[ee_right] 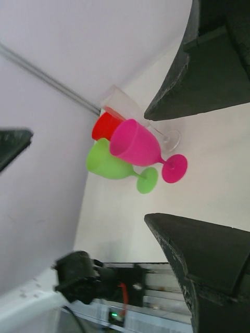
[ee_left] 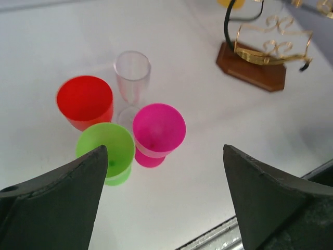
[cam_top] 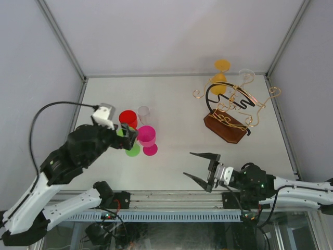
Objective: Take the wine glass off the wine glass rack
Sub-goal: Place the wine glass at the center of the board, then pick up the wine glass from the wine rack.
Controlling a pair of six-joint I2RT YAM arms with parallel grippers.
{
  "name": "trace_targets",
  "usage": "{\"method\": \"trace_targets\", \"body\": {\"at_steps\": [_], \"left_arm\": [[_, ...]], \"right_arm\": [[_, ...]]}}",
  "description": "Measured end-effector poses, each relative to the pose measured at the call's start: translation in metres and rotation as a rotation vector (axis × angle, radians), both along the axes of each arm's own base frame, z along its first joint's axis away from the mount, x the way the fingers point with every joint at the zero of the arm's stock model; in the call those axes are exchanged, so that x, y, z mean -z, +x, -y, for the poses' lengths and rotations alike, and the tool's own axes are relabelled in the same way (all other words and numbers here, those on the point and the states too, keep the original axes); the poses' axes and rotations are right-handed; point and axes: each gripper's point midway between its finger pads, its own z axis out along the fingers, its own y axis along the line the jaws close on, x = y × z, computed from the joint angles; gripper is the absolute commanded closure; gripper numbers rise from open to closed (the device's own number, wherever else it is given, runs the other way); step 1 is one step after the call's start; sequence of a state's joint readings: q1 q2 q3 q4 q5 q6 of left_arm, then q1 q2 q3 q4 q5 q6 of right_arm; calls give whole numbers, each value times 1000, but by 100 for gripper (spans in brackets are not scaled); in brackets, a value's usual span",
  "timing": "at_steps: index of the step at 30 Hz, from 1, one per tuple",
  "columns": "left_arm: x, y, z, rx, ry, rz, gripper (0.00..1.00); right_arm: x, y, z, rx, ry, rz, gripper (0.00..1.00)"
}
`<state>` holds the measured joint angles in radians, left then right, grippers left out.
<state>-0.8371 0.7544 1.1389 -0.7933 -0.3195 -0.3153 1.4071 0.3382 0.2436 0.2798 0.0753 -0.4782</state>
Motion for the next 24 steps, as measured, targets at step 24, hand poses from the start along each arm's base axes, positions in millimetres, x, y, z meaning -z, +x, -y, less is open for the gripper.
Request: {"method": "trace_targets", "body": {"at_steps": [24], "left_arm": [[52,-15,-131,-524,-40,29,0]], "right_arm": [[-169,177,156,985,339,-547,26]]}}
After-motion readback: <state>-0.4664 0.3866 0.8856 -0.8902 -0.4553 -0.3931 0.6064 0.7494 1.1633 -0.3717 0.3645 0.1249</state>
